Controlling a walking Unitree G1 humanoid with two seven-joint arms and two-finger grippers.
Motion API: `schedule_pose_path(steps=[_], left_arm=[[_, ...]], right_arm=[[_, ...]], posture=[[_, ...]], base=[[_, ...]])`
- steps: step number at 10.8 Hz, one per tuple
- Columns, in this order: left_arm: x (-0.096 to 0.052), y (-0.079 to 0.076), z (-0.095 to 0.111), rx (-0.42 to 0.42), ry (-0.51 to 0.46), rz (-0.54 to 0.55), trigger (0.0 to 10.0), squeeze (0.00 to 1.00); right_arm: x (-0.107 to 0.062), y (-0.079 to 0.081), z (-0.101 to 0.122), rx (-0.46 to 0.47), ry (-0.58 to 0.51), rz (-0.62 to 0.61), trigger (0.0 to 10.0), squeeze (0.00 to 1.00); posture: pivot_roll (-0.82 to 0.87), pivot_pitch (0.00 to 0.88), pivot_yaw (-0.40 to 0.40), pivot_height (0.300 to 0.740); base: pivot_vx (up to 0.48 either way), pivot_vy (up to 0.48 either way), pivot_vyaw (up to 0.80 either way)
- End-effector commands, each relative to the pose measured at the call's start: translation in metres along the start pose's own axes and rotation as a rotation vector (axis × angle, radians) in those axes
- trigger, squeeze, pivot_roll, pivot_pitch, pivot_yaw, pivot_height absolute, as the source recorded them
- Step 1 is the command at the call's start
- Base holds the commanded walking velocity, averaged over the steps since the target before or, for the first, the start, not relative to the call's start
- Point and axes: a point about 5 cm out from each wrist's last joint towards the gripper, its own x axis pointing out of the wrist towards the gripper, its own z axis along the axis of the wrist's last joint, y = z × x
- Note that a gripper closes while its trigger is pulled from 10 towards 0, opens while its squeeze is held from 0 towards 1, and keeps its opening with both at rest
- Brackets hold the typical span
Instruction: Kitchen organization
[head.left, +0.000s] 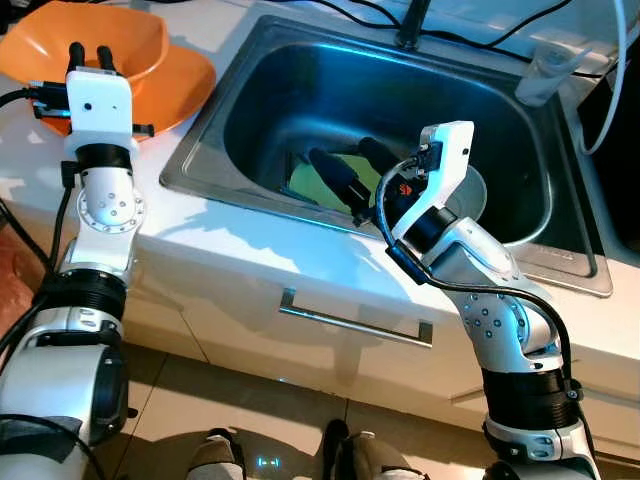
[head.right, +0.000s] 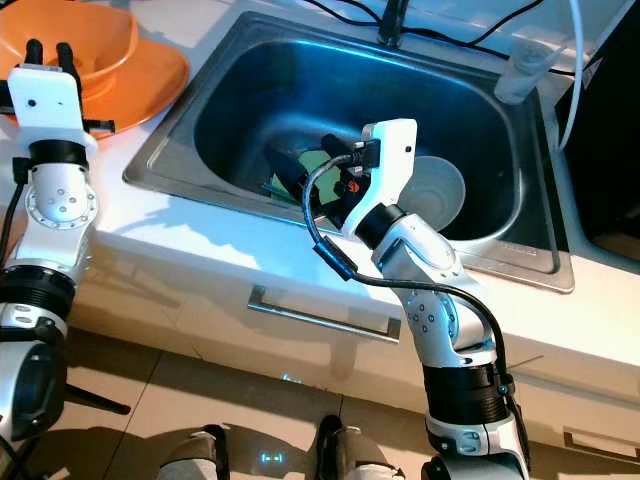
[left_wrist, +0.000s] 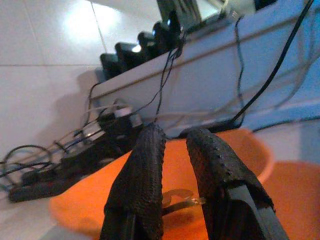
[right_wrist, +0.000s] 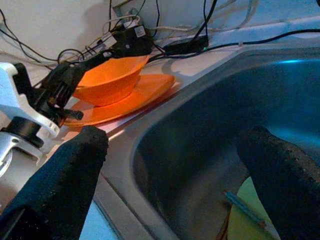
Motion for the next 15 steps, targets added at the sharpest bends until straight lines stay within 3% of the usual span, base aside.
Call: schedule_pose_path(steps=[1,3,5,7,8,9,10,11,12,13,14,15], left_arm=[[0.003,-0.009,0.016,-0.033,-0.076,-0.037,0.0,0.00],[0.007,-0.015,0.037,-0.108,-0.146,-0.033,0.0,0.00],[0.021,-0.006,0.071,-0.187,-0.244,0.001,0.0,0.00],[0.024,-0.006,0.075,-0.318,-0.190,-0.016,0.0,0.00],[0.022,-0.010,0.074,-0.406,-0.143,-0.054,0.0,0.00],[0.016,-0.017,0.074,-0.500,-0.094,-0.128,0.0,0.00],[0.013,-0.019,0.075,-0.516,-0.087,-0.152,0.0,0.00],[0.002,-0.029,0.074,-0.592,-0.035,-0.180,0.0,0.00],[-0.001,-0.031,0.074,-0.606,-0.025,-0.184,0.0,0.00],[-0.006,-0.037,0.078,-0.684,0.006,-0.210,0.0,0.00],[-0.010,-0.044,0.083,-0.783,0.040,-0.253,0.0,0.00],[-0.014,-0.053,0.087,-0.882,0.083,-0.300,0.0,0.00]], right_arm=[[-0.001,-0.004,0.003,-0.006,-0.013,-0.011,10.0,1.00],[0.000,-0.004,0.002,-0.005,-0.014,-0.011,10.0,1.00],[0.002,-0.006,0.002,-0.003,-0.016,-0.014,10.0,1.00],[0.004,-0.007,0.001,-0.001,-0.019,-0.018,10.0,1.00],[0.004,-0.009,0.002,-0.006,-0.023,-0.034,10.0,0.90],[0.007,-0.019,0.002,-0.005,-0.034,-0.093,10.0,0.00],[0.008,-0.023,0.002,0.002,-0.039,-0.112,10.0,0.00],[0.009,-0.034,0.004,0.042,-0.061,-0.164,10.0,1.00],[0.009,-0.036,0.005,0.052,-0.066,-0.174,10.0,1.00],[0.010,-0.044,0.003,0.142,-0.085,-0.211,10.0,0.98],[0.012,-0.052,-0.001,0.294,-0.113,-0.255,10.0,0.00],[0.015,-0.062,-0.009,0.481,-0.142,-0.305,10.0,0.00]], posture=[[-0.06,0.230,-0.122,0.740],[-0.06,0.225,-0.122,0.740],[-0.05,0.220,-0.124,0.740],[-0.04,0.215,-0.123,0.740],[-0.03,0.213,-0.123,0.740],[-0.02,0.210,-0.123,0.740],[-0.02,0.210,-0.123,0.740],[-0.01,0.205,-0.121,0.740],[0.00,0.204,-0.122,0.740],[0.01,0.203,-0.125,0.740],[0.03,0.204,-0.128,0.740],[0.03,0.204,-0.126,0.740]], base=[[0.000,0.000,0.00],[0.000,0.000,0.00],[0.000,0.000,0.00],[0.000,0.000,0.00],[0.000,0.000,0.00],[0.000,0.000,0.00],[0.000,0.000,0.00],[0.000,0.000,0.00],[0.000,0.000,0.00],[0.000,0.000,0.00],[0.000,0.000,0.00],[0.000,0.000,0.00]])
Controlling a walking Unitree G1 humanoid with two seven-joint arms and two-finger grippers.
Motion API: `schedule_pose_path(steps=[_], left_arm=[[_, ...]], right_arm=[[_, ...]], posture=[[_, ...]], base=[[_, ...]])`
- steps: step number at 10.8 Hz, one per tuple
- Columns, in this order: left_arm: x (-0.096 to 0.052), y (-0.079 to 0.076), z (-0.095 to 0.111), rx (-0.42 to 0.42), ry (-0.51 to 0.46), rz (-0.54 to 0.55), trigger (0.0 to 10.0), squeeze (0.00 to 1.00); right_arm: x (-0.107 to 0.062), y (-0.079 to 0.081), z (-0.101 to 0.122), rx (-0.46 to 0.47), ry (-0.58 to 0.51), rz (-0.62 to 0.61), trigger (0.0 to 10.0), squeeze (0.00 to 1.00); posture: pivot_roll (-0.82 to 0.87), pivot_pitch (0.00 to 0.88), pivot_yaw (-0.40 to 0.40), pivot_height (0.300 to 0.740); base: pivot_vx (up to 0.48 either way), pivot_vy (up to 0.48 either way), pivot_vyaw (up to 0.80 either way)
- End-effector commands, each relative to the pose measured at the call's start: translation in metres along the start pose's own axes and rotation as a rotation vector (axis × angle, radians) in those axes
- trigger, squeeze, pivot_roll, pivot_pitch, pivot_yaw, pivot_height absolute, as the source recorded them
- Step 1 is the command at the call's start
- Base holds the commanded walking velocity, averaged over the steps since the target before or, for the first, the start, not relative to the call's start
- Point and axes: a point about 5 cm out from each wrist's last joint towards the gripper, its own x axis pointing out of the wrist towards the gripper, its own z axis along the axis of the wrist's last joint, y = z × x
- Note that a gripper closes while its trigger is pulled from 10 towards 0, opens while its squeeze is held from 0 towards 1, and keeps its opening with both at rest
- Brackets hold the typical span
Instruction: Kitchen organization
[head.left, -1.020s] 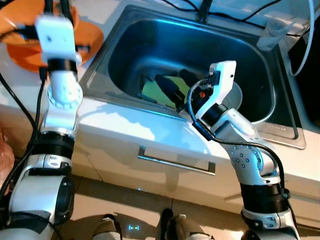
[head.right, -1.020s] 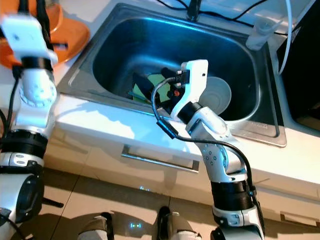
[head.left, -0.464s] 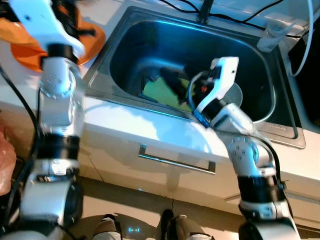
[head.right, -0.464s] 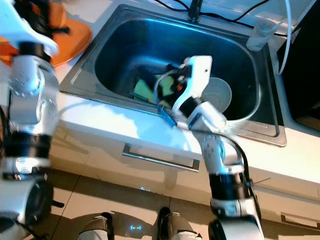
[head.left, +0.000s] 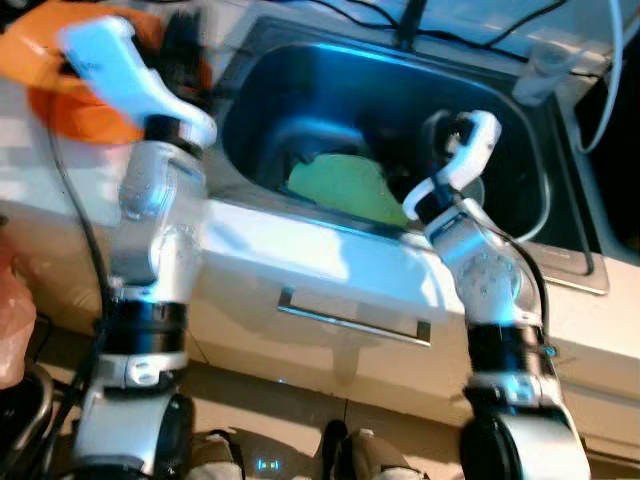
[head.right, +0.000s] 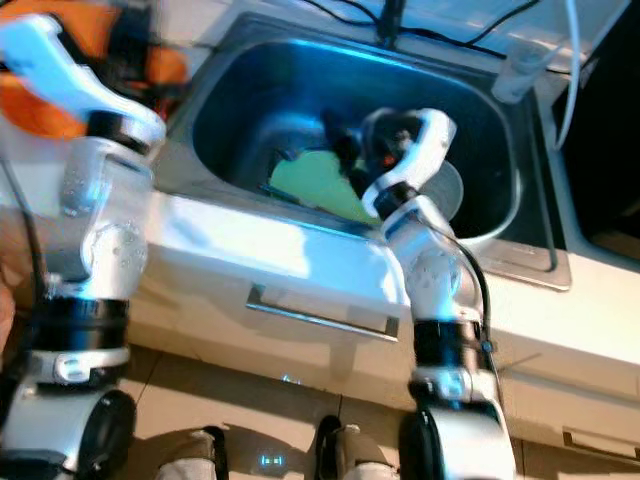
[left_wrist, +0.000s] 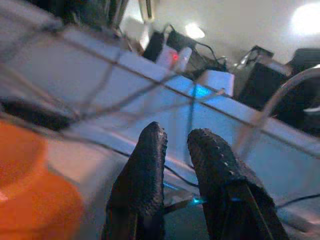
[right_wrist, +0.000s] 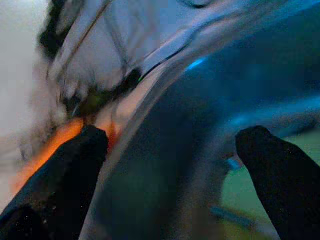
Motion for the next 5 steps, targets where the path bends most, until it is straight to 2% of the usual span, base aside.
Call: schedule_pose_path(steps=[1,2,3,4,5], left_arm=[[-0.002,-0.012,-0.003,-0.140,0.045,-0.038,0.0,0.00],[-0.003,-0.014,-0.005,-0.182,0.062,-0.038,0.0,0.00],[-0.005,-0.017,-0.008,-0.239,0.096,-0.039,0.0,0.00],[-0.009,-0.022,-0.012,-0.382,0.132,-0.026,0.0,0.00],[-0.011,-0.023,-0.014,-0.444,0.143,-0.014,0.0,0.00]], right_arm=[[-0.001,-0.021,-0.005,0.161,-0.014,-0.098,10.0,0.00],[0.000,-0.023,-0.007,0.170,-0.016,-0.113,10.0,0.00],[0.001,-0.021,-0.011,-0.043,0.031,-0.100,10.0,0.00],[0.004,-0.022,-0.006,-0.066,0.027,-0.095,10.0,0.00],[0.005,-0.026,-0.003,0.040,0.013,-0.107,10.0,0.00]], posture=[[0.05,0.206,-0.121,0.740],[0.05,0.206,-0.121,0.740],[0.06,0.209,-0.119,0.740],[0.06,0.209,-0.122,0.740],[0.05,0.210,-0.126,0.740]], base=[[0.000,0.000,0.00],[0.000,0.000,0.00],[0.000,0.000,0.00],[0.000,0.000,0.00],[0.000,0.000,0.00]])
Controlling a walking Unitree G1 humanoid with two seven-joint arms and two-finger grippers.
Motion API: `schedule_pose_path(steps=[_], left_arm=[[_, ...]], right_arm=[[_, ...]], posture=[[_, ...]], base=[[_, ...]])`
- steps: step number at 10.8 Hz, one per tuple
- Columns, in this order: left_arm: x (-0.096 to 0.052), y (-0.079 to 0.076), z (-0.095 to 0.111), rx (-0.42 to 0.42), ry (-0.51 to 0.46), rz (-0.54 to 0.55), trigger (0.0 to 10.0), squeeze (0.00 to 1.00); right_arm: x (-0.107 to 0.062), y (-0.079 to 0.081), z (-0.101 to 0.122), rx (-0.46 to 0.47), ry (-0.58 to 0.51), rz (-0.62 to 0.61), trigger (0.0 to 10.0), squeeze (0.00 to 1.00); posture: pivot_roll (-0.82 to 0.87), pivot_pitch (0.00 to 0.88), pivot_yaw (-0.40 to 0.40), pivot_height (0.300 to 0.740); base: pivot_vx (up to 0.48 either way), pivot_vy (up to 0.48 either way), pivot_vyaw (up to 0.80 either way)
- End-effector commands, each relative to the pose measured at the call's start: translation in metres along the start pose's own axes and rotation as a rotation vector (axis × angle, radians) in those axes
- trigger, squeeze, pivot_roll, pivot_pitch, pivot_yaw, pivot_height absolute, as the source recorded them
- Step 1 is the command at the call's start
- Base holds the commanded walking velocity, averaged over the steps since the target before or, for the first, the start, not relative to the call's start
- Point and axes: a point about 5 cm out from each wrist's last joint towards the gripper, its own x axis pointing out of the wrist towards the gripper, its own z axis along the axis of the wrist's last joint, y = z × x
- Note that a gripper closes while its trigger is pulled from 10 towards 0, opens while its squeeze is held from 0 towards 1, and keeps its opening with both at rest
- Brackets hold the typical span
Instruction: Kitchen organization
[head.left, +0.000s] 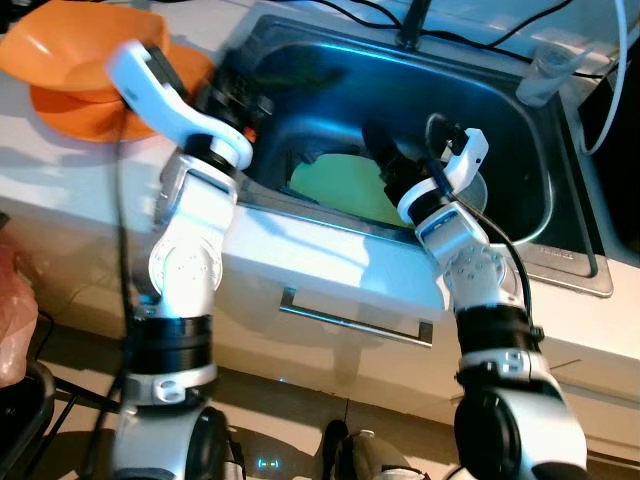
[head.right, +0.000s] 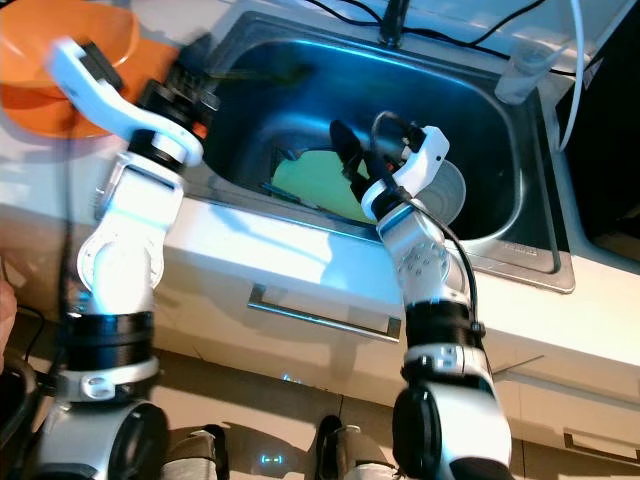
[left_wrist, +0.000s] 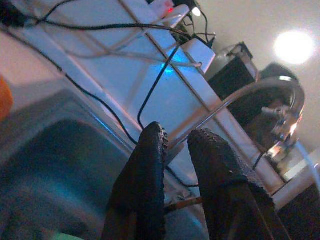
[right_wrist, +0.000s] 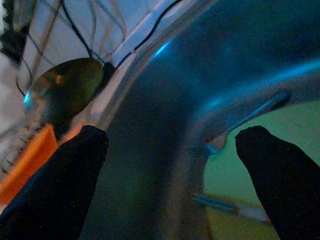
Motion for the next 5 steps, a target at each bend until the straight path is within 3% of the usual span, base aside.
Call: schedule_pose_path(steps=[1,5], left_arm=[[-0.003,-0.003,-0.001,-0.053,-0.003,0.006,0.0,0.00],[-0.007,-0.008,-0.008,-0.120,0.011,0.017,0.0,0.00]], right_arm=[[-0.001,-0.005,-0.001,0.083,0.007,-0.015,10.0,0.00],[0.019,0.026,-0.027,0.046,0.085,0.085,10.0,0.00]], posture=[[0.05,0.211,-0.133,0.740],[0.05,0.209,-0.160,0.740]], base=[[0.000,0.000,0.00],[0.000,0.000,0.00]])
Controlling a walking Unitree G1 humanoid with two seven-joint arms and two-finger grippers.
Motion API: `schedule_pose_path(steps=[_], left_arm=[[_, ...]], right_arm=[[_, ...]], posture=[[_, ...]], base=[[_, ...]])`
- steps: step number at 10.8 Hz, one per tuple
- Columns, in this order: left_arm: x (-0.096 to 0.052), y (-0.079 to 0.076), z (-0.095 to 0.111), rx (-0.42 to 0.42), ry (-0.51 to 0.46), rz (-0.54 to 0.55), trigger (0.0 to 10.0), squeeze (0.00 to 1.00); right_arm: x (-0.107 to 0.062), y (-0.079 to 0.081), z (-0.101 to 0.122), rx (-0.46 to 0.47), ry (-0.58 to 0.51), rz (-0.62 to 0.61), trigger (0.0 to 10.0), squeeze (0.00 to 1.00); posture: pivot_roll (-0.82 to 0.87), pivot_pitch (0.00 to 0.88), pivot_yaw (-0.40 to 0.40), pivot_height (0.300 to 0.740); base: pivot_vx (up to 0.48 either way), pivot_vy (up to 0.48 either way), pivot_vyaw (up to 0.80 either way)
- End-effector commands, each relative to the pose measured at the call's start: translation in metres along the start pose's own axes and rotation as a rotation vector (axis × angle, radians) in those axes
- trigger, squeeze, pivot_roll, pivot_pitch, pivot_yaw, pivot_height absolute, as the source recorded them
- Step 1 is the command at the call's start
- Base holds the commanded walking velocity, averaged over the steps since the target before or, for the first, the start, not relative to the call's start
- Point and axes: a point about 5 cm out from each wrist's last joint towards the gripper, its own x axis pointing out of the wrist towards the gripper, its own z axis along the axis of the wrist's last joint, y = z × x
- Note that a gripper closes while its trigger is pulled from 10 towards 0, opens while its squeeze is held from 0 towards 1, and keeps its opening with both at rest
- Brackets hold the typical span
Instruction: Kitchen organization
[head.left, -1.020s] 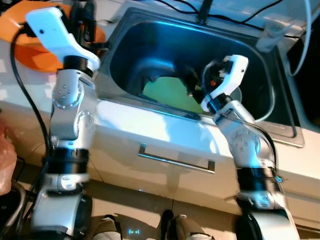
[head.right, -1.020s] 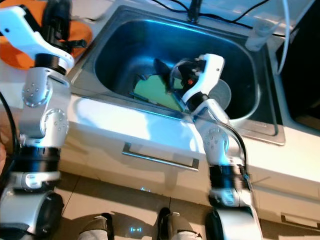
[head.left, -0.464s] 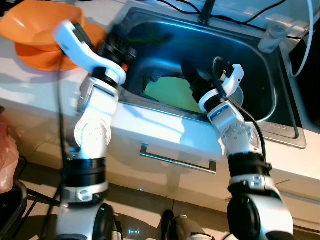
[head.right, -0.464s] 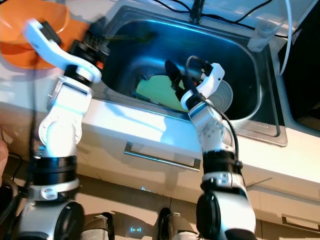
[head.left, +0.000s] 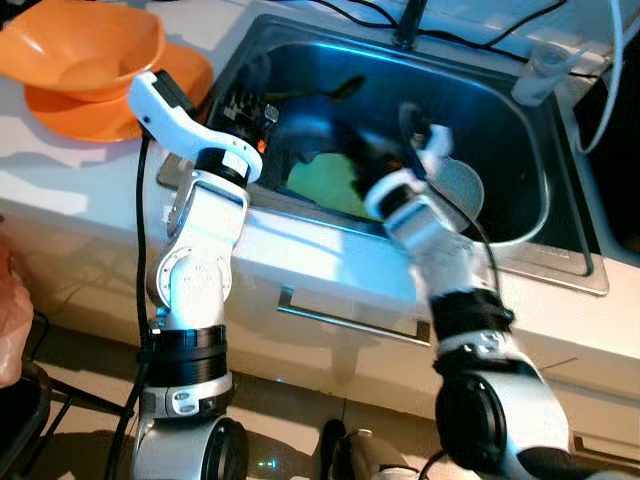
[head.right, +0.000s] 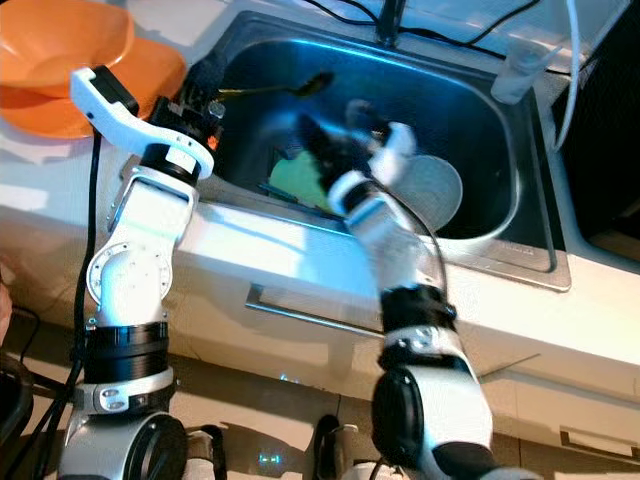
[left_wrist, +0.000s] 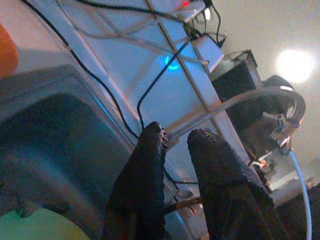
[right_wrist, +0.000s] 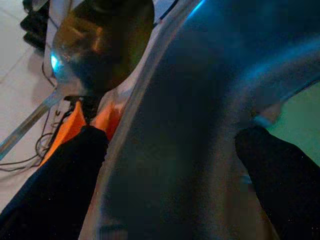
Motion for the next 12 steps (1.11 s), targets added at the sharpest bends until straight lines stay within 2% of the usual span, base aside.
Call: schedule_pose_path(steps=[1,3,6,8,9,12], left_arm=[[-0.002,-0.006,0.000,-0.034,-0.002,-0.011,0.0,0.00],[-0.004,-0.008,-0.002,-0.047,0.002,-0.007,0.0,0.00],[-0.005,-0.005,0.002,-0.061,0.001,0.008,0.0,0.00],[-0.006,-0.004,-0.001,-0.077,0.007,0.021,0.0,0.00],[-0.006,-0.001,0.000,-0.081,0.005,0.031,0.0,0.00],[-0.004,0.004,0.000,-0.099,0.007,0.048,0.0,0.00]], right_arm=[[0.005,0.005,-0.004,0.001,0.009,0.014,10.0,0.00],[0.011,0.014,-0.010,0.017,0.011,0.045,10.0,0.00],[0.011,0.012,-0.011,0.081,-0.011,0.060,10.0,0.00],[0.012,0.015,-0.012,0.177,-0.029,0.101,10.0,0.00],[0.012,0.022,-0.012,0.236,-0.015,0.168,10.0,0.00],[0.011,0.032,-0.011,0.308,-0.011,0.243,10.0,0.00]], posture=[[0.05,0.208,-0.161,0.740],[0.06,0.210,-0.160,0.740],[0.06,0.212,-0.158,0.740],[0.06,0.212,-0.159,0.740],[0.05,0.212,-0.160,0.740],[0.05,0.217,-0.157,0.740]], base=[[0.000,0.000,0.00],[0.000,0.000,0.00],[0.000,0.000,0.00],[0.000,0.000,0.00],[0.000,0.000,0.00],[0.000,0.000,0.00]])
